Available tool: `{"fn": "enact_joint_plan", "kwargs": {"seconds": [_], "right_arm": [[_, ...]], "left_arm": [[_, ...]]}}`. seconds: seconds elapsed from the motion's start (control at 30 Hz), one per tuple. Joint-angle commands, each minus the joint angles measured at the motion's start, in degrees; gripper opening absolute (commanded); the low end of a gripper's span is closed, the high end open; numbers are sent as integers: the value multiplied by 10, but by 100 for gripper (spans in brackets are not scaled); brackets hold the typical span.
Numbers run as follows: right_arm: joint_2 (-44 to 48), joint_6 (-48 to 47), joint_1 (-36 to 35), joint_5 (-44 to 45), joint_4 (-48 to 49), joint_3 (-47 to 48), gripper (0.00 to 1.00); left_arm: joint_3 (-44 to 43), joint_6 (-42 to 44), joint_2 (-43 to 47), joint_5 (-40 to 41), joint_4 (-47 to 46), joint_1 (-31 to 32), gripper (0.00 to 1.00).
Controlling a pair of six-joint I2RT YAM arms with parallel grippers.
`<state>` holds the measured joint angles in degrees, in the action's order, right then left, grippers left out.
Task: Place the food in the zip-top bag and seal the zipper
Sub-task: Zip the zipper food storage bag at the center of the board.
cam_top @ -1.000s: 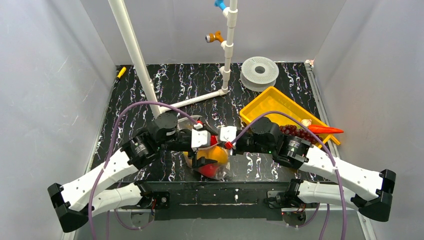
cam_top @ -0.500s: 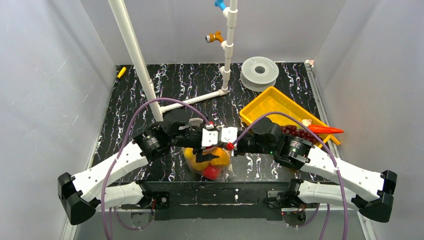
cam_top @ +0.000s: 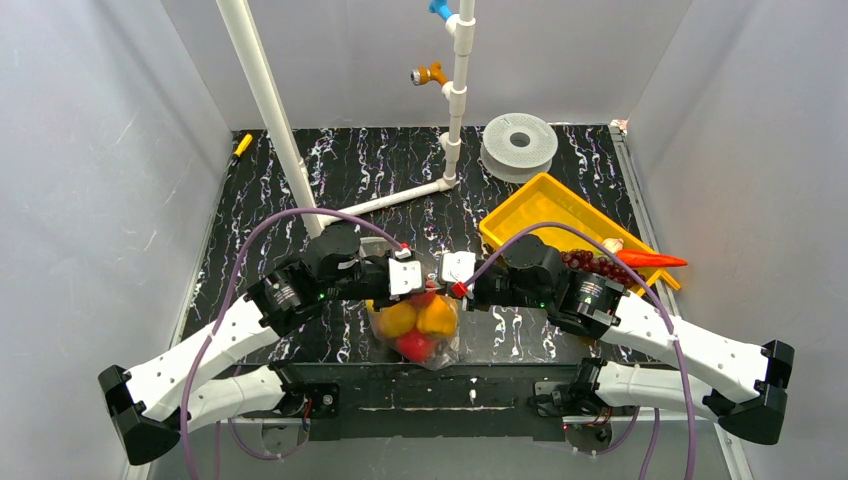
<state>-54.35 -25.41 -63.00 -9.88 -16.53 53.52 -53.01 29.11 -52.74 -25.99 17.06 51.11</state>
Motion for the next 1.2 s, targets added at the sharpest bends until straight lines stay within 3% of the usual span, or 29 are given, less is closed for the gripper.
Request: {"fn": "enact_joint_plan", "kwargs": {"seconds": [0.0, 0.1, 0.13, 0.2, 0.3, 0.37, 0.5, 0.63, 0.7, 0.9, 1.17], "right_arm": [[11, 29, 0, 11, 28, 5, 7], [10, 46, 0, 24, 32, 6, 12], [10, 59, 0, 33, 35, 5, 18], [6, 101, 0, 51, 38, 7, 41], [-1, 208, 0, 114, 43, 7, 85], [-5, 285, 0, 151, 30, 9, 92], [17, 414, 1, 153, 62, -27, 93], [51, 441, 2, 86, 219, -130, 91], [55, 440, 8, 109, 261, -151, 89], [50, 436, 68, 5, 359, -183, 69], [11, 433, 74, -93, 369, -162, 50]], "left_arm": [[0, -32, 14, -1, 2, -2, 15], [4, -45, 13, 0, 1, -2, 0], [4, -52, 13, 7, 0, -2, 0], [4, -72, 14, 30, -2, -2, 0], [5, -120, 25, 57, -13, -2, 0], [12, -157, 37, 72, -29, -2, 0], [35, -219, 67, 104, -59, -2, 0], [43, -259, 78, 107, -67, -2, 0], [39, -269, 77, 107, -66, -2, 0], [28, -303, 73, 104, -66, -2, 0], [26, -315, 73, 108, -63, -2, 0]]}}
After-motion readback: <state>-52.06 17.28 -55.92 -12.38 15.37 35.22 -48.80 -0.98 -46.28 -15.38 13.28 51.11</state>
